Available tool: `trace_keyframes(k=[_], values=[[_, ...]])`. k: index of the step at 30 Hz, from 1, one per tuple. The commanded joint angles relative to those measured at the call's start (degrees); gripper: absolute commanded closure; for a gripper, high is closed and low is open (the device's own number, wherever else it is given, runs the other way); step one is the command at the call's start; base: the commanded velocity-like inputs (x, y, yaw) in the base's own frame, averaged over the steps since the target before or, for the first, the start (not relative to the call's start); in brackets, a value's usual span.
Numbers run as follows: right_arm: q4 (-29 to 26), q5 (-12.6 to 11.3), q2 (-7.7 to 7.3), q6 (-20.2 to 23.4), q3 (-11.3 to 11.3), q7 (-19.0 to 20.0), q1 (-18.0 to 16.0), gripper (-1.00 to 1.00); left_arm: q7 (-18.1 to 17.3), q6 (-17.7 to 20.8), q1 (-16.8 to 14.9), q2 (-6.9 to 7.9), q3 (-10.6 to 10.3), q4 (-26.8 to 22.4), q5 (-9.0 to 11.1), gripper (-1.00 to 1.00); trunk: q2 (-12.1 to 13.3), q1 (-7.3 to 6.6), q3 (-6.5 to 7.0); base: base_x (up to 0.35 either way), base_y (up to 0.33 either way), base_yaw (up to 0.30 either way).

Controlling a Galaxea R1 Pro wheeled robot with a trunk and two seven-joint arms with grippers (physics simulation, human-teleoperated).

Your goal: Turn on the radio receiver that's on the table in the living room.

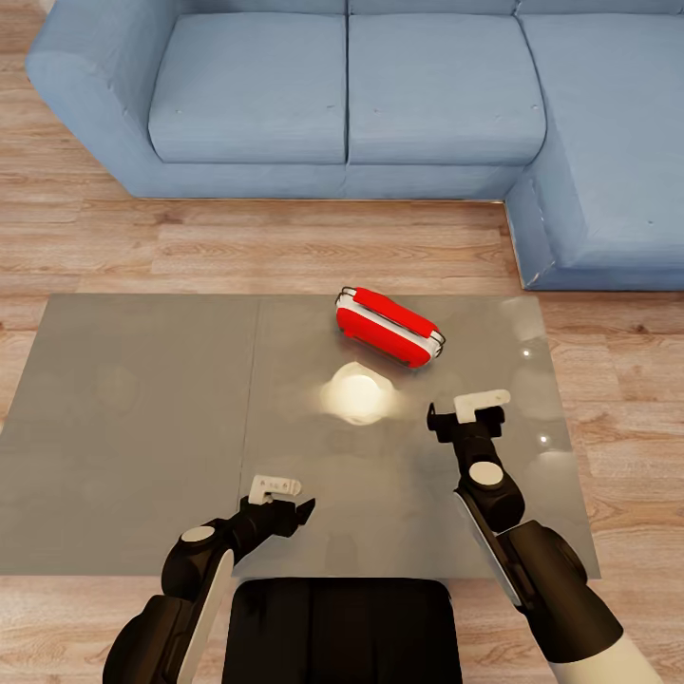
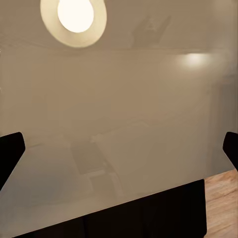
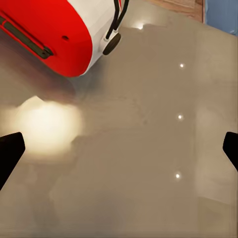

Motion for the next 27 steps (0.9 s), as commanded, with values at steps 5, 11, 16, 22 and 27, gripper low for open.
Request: trace_keyframes(k=[5,11,16,22,27], values=[[1.3,-0.62,0.61,0.58,0.38,-0.64,1.3,-1.0,-0.15,-0.38,0.0,0.5,-0.27,0.44,0.05,-1.0,0.0,0.0,0.0,0.0,0.0,0.0],[3.24,-0.19,0.2,1.67,0.4,-0.38,3.24,-1.0,-0.09,-1.12,0.0,0.42,-0.2,0.44,0.08,-1.0,0.0,0.0,0.0,0.0,0.0,0.0],[3.63,-0.07,0.0,2.0,0.37,-0.35,4.85,-1.0,-0.08,-1.37,0.0,0.38,-0.18,0.44,0.09,-1.0,0.0,0.0,0.0,0.0,0.0,0.0],[2.27,-0.01,-0.11,2.06,0.33,-0.34,6.78,-1.0,-0.09,-1.41,0.0,0.32,-0.23,0.44,0.16,-1.0,0.0,0.0,0.0,0.0,0.0,0.0],[1.88,-0.01,-0.13,2.07,0.33,-0.34,8.39,-1.0,-0.09,-1.42,0.0,0.32,-0.19,0.44,0.18,-1.0,0.0,0.0,0.0,0.0,0.0,0.0]])
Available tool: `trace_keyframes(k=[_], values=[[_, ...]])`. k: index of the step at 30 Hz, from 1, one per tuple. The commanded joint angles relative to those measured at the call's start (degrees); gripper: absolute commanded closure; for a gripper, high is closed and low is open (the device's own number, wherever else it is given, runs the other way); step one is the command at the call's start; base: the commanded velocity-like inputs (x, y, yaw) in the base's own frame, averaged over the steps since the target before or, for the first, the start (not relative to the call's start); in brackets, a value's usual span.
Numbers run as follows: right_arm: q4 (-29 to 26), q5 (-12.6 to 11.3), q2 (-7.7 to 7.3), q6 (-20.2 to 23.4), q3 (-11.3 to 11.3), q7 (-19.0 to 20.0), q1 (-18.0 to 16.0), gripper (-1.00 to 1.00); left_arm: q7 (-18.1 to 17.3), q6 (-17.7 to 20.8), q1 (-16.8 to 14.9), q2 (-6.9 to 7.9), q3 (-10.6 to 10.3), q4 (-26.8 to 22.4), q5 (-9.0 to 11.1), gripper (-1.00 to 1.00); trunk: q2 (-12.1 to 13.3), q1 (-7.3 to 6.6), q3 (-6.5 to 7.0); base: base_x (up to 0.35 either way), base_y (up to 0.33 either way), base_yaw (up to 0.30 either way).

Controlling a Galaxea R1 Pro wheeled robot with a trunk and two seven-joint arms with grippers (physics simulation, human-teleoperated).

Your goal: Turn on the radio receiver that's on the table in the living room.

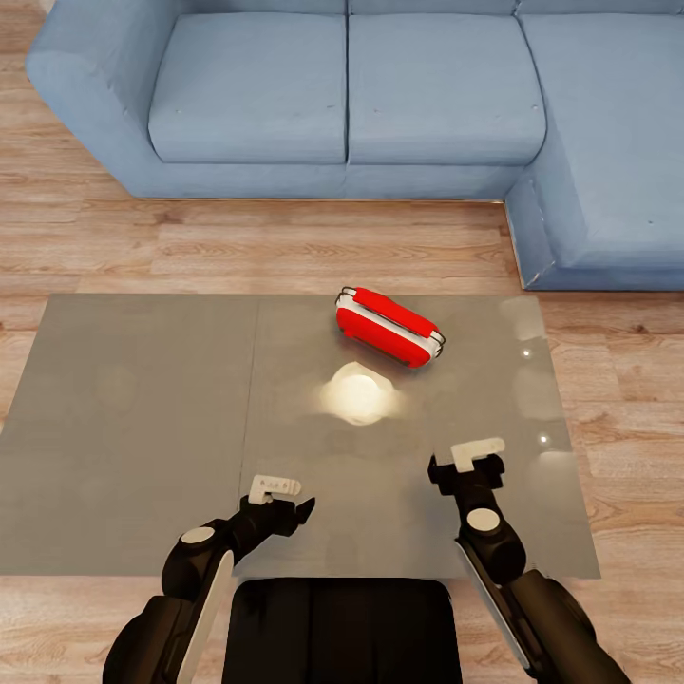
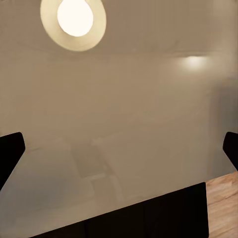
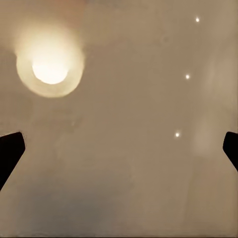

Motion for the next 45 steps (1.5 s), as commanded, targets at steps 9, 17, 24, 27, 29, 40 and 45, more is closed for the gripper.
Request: trace_keyframes(k=[9,17,24,27,29,40,45], values=[[-0.12,0.02,0.0,-0.08,0.0,-0.01,0.67,-1.0,-0.16,-0.09,0.0,0.03,0.02,0.0,0.01,-1.0,0.0,0.0,-0.43,0.0,0.0,0.0],[-0.13,0.1,0.0,-0.08,0.0,-0.01,0.67,-1.0,-0.18,-0.16,0.0,0.06,0.02,0.0,0.01,-1.0,0.0,0.0,-0.8,0.0,0.0,0.0],[-0.13,0.15,0.0,-0.01,0.0,-0.04,0.67,-1.0,-0.12,-0.15,0.0,0.05,0.08,0.0,0.05,-1.0,0.0,0.0,-0.81,0.0,0.0,0.0],[-0.13,0.18,0.0,-0.02,0.0,-0.04,0.67,-1.0,-0.1,-0.09,0.0,0.03,0.08,0.0,0.08,-1.0,0.0,0.0,-0.81,0.004,0.0,0.0],[-0.13,0.15,0.0,-0.01,0.0,-0.04,0.67,-1.0,-0.12,-0.04,0.0,0.01,0.01,0.0,0.09,-1.0,0.0,0.0,-0.81,0.143,0.0,0.0],[-0.13,0.16,0.0,0.0,0.0,-0.05,0.67,-1.0,-0.18,-0.1,0.0,0.01,-0.02,0.0,0.09,-1.0,0.0,0.0,-0.81,0.161,0.0,0.0],[-0.13,0.19,0.0,-0.02,0.0,-0.06,0.67,-1.0,-0.18,-0.09,0.0,0.0,0.01,0.0,0.09,-1.0,0.0,0.0,-0.81,0.009,0.0,0.0]])
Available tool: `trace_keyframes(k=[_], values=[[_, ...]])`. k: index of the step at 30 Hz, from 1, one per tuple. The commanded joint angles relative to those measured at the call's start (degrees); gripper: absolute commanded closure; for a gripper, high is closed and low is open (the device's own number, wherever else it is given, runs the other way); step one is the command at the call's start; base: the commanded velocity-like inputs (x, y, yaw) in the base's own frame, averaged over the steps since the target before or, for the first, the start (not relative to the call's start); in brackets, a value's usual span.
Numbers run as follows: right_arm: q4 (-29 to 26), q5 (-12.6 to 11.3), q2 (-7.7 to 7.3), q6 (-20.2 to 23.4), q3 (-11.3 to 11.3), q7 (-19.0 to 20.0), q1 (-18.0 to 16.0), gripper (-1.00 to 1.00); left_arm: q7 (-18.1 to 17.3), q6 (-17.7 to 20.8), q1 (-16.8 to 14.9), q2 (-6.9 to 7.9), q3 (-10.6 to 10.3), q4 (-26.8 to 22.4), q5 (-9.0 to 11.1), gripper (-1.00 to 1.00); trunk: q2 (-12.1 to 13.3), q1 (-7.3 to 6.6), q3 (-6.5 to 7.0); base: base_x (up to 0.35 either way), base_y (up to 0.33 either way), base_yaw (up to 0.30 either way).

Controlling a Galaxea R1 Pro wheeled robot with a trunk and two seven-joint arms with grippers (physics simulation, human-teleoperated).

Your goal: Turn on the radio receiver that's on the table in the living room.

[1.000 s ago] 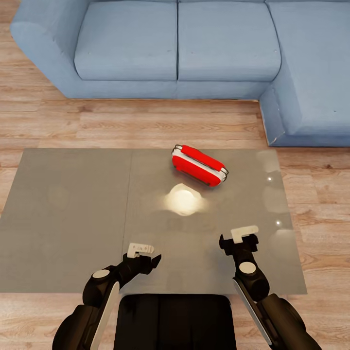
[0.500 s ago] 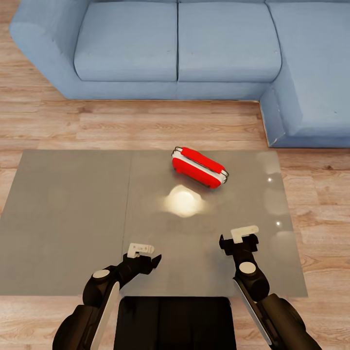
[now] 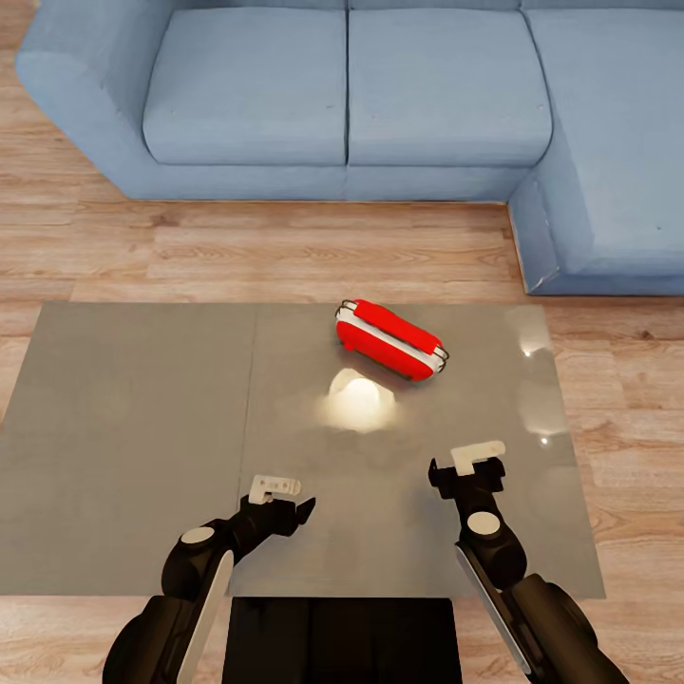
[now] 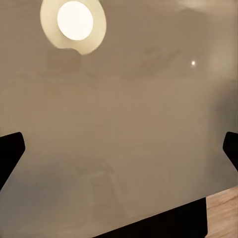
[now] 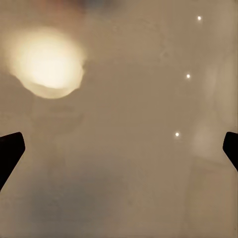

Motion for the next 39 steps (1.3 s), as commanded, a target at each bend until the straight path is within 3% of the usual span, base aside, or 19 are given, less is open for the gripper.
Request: trace_keyframes(k=[1,30,33,36,39], values=[[0.0,-0.02,0.0,0.01,0.0,-0.01,0.0,-1.0,0.0,-0.02,0.0,0.02,0.0,0.0,0.0,-1.0,0.0,0.0,0.0,0.002,0.0,0.0],[-0.78,-0.17,0.0,0.57,0.09,0.06,0.0,-1.0,0.0,0.0,0.0,-0.09,-0.15,-0.08,0.0,-1.0,0.0,0.0,0.0,0.0,0.0,0.0],[-0.37,0.82,-0.98,1.54,1.06,1.04,-0.97,-1.0,-0.16,-0.59,-0.06,0.73,-1.13,0.89,-0.49,-1.0,0.0,0.0,0.0,0.0,0.0,0.0],[0.59,1.78,-1.94,2.51,1.51,2.0,-1.94,-1.0,-0.12,-0.47,-0.03,0.61,-1.18,1.86,-0.25,-1.0,0.0,0.0,0.0,0.0,0.0,0.0],[1.56,2.01,-0.95,2.79,1.46,2.3,-0.95,-1.0,-0.1,-0.38,-0.01,0.55,-1.55,2.63,-0.08,-1.0,0.0,0.0,0.0,0.0,0.0,0.0]])
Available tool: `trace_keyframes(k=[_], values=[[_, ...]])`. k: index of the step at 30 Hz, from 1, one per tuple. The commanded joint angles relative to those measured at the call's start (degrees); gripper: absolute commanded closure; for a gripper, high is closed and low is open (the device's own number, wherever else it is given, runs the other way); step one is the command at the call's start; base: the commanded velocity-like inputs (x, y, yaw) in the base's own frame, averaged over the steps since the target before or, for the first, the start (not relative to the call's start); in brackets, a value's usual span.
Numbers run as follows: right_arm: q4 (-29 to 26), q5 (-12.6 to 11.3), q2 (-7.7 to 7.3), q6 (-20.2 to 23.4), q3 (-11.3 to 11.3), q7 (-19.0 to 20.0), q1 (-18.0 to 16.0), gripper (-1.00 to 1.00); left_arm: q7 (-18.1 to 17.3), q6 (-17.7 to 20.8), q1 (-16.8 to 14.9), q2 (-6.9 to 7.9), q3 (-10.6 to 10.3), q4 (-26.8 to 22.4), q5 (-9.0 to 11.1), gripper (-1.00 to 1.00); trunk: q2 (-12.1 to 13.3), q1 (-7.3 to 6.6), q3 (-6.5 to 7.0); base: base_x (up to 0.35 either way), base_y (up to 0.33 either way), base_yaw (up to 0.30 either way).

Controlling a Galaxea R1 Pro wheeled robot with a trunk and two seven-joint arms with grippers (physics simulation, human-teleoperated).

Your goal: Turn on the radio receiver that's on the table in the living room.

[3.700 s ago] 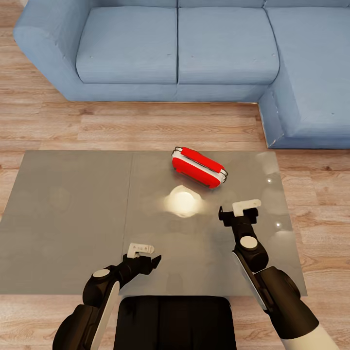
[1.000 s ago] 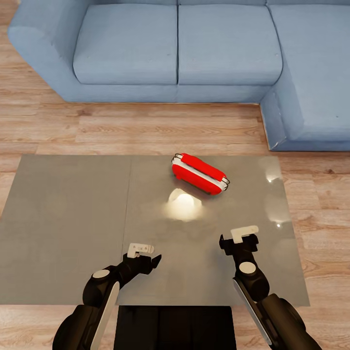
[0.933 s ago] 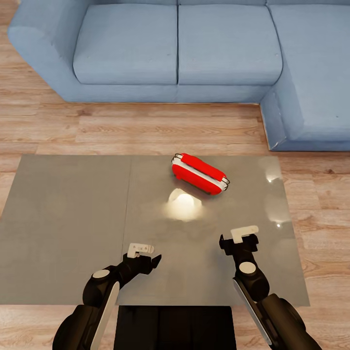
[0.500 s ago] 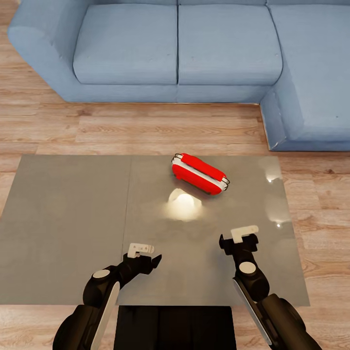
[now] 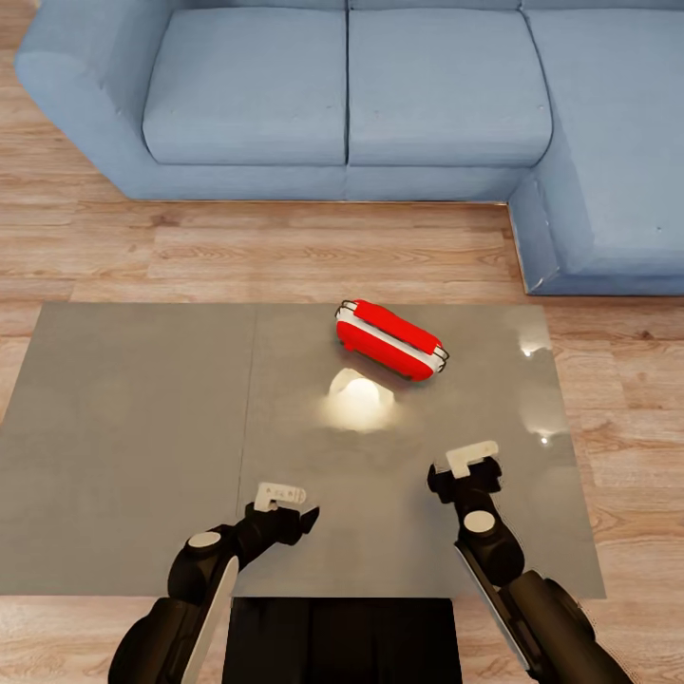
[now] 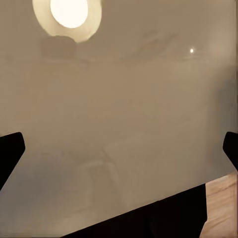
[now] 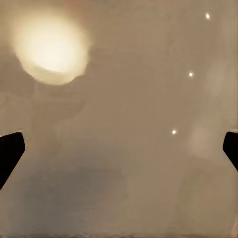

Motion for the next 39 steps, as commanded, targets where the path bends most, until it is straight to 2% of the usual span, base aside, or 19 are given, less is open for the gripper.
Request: trace_keyframes(k=[1,5,7,11,22,23,25,27,29,30,33,34,35,36,39], values=[[0.33,-0.33,0.33,-0.33,-0.04,-0.33,0.33,-1.0,0.04,0.01,0.0,-0.01,-0.27,-0.08,0.03,-1.0,0.0,0.0,0.0,0.0,0.0,0.0],[1.62,-1.75,1.34,-1.64,0.09,-1.61,1.63,-1.0,0.05,0.03,0.01,-0.02,-0.5,-0.15,0.06,-1.0,0.0,0.0,0.0,0.0,0.0,0.0],[2.27,-2.43,0.68,-2.29,0.21,-2.25,2.07,-1.0,0.02,0.03,0.01,-0.02,-0.55,-0.16,0.04,-1.0,0.0,0.0,0.0,0.0,0.0,0.0],[1.31,-2.68,-0.61,-0.95,0.02,-3.54,1.61,-1.0,0.01,0.06,0.01,-0.02,-0.56,-0.17,0.02,-1.0,0.0,0.0,0.0,0.0,0.0,0.0],[-2.24,-3.07,-4.15,2.65,-0.29,-0.02,-1.95,-1.0,0.09,0.03,0.01,-0.02,-0.63,-0.15,0.07,-1.0,0.0,0.0,0.0,0.0,0.0,0.0],[-2.8,-3.08,-18.52,21.46,-0.18,34.38,-39.81,-1.0,0.09,0.03,0.01,-0.02,-0.64,-0.14,0.07,-1.0,0.0,0.0,0.0,0.0,0.0,0.0],[-2.3,-3.11,-19.48,21.46,0.05,36.76,-42.8,-1.0,0.09,0.03,0.01,-0.04,-0.65,-0.11,0.07,-1.0,0.0,0.0,0.0,0.0,0.0,0.0],[-0.06,-3.09,-20.17,21.46,0.28,40.75,-46.99,-1.0,0.05,0.03,0.01,-0.08,-0.65,-0.09,0.07,-1.0,0.0,0.0,0.0,0.0,0.0,0.0],[5.16,-2.93,-20.87,21.46,0.69,46.33,-53.39,-1.0,0.02,0.03,0.01,-0.1,-0.65,-0.08,0.07,-1.0,0.0,0.0,0.0,0.0,0.0,0.0],[6.47,-2.83,-20.97,21.46,0.91,47.39,-54.81,-1.0,0.02,0.03,0.01,-0.1,-0.65,-0.08,0.07,-1.0,0.0,0.0,0.0,0.0,0.0,0.0],[15.12,-1.86,-20.93,21.46,3.18,52.04,-62.93,-1.0,0.01,0.03,0.01,-0.05,-0.65,-0.08,0.07,-1.0,0.0,0.0,0.0,0.0,0.0,0.0],[16.48,-1.66,-20.87,21.46,3.71,52.49,-63.97,-1.0,0.01,0.03,0.01,-0.04,-0.65,-0.08,0.07,-1.0,0.0,0.0,0.0,0.0,0.0,0.0],[19.87,-1.1,-20.69,21.46,5.31,53.36,-66.39,-1.0,0.01,0.03,0.01,-0.03,-0.65,-0.07,0.07,-1.0,0.0,0.0,0.0,0.0,0.0,0.0],[21.4,-0.85,-20.59,21.46,6.16,53.72,-67.4,-1.0,0.01,0.03,0.01,-0.03,-0.65,-0.06,0.07,-1.0,0.0,0.0,0.0,0.0,0.0,0.0],[23.55,-0.57,-20.11,21.46,8.12,54.39,-68.71,-1.0,0.01,0.03,0.01,-0.02,-0.65,-0.06,0.07,-1.0,0.0,0.0,0.0,0.0,0.0,0.0]])
